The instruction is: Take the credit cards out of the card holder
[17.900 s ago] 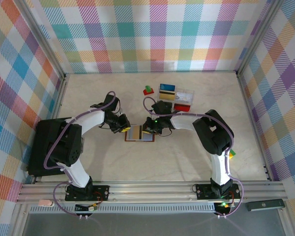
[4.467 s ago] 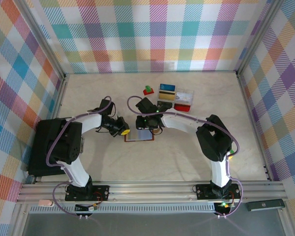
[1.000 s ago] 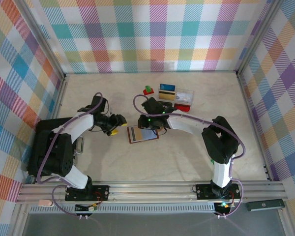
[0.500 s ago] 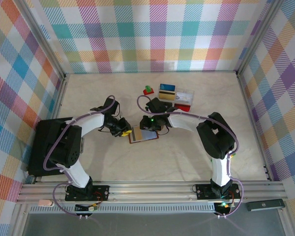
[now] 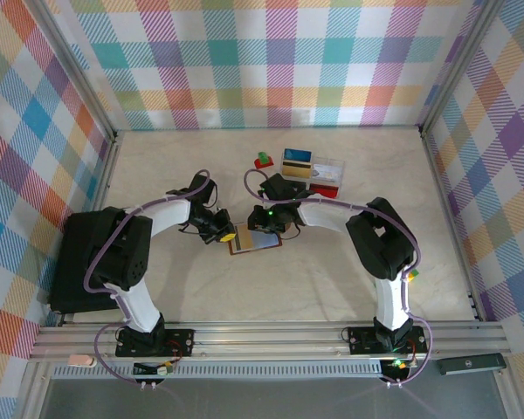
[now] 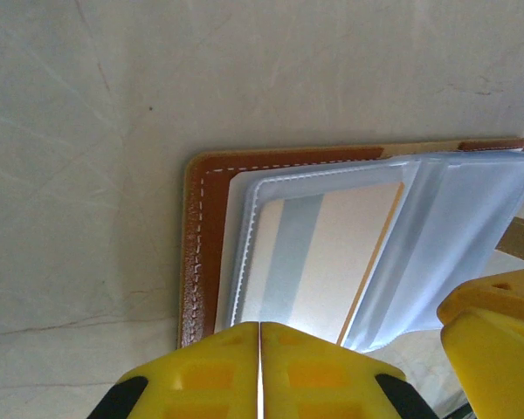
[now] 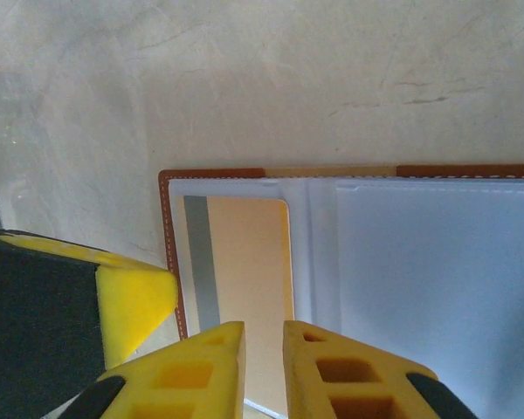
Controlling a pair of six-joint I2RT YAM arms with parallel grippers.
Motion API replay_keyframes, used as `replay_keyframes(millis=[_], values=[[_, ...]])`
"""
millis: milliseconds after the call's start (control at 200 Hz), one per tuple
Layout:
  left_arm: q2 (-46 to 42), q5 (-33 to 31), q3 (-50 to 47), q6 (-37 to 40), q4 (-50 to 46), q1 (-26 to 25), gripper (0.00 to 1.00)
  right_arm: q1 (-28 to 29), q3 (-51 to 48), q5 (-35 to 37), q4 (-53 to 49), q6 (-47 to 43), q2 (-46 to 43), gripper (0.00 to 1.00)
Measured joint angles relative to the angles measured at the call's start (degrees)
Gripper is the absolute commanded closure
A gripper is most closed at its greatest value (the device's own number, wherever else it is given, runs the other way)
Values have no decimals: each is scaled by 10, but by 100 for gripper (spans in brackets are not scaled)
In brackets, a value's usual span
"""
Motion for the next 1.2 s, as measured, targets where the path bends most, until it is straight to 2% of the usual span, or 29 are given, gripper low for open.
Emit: replay_keyframes(millis=[625,1200], values=[[12,-9,0,25,0,0,100,-8,0,-38,13,0,29,86],[16,-9,0,28,0,0,100,-11,0,-67,24,-1,39,87]])
